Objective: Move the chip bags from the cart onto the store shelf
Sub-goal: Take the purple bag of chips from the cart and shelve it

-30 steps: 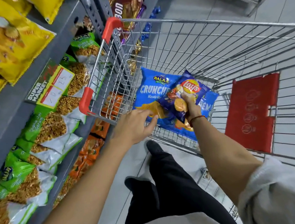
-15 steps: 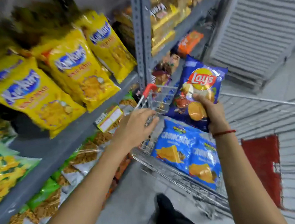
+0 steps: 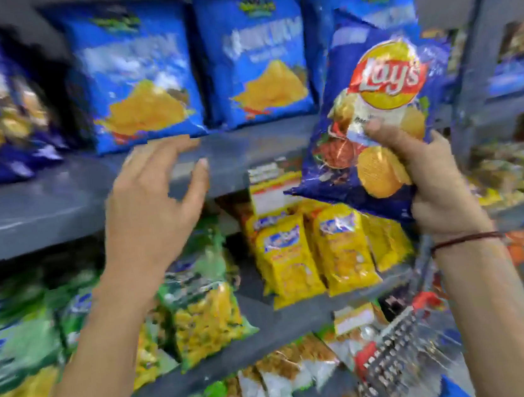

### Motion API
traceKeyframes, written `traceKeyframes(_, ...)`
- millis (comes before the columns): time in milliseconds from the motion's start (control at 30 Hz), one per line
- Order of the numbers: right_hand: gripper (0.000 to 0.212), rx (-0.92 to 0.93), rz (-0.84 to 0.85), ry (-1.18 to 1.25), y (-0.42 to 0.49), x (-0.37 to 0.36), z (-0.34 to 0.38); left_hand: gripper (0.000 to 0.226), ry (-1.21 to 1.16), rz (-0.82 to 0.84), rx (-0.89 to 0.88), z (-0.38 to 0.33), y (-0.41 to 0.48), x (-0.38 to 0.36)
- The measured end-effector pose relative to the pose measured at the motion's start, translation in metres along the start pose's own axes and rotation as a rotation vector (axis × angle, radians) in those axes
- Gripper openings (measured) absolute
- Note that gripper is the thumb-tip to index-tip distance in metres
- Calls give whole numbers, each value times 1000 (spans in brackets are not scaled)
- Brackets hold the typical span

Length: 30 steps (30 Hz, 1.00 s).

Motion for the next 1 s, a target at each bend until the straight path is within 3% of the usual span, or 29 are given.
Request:
traceKeyframes(167,28,38,234,110,17,-129,-3,37,258,-23,248,85,-24,75)
traceKeyframes(333,30,48,448,124,18,-250,-20,58,411,80,414,129,-43,114)
traceKeyframes(433,24,36,520,90,17,-310,-40,62,473,109,460,143,-53,127)
traceKeyframes(533,39,4,557,38,13,-355,-62,62,540,150,438,148,-60,128)
traceKeyframes(633,55,-13,573,-19,7,-387,-80,64,559,157,429,151,-65,124)
traceKeyframes(900,60,-9,549,-272,6,-410,-109,63,577,136,405,155,-67,120)
traceKeyframes(1000,79,1,559,-458,3,-405,-111,67,578,114,392,154,-68,119)
Point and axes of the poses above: each hand's wrist, its own y-axis towards the middle knuckle, its own x-axis out of the back of the hand, z = x × y, the point moved 6 cm from there along y, towards the middle knuckle, and after that the axes turned 3 degrees about z, right-handed, at the moved point
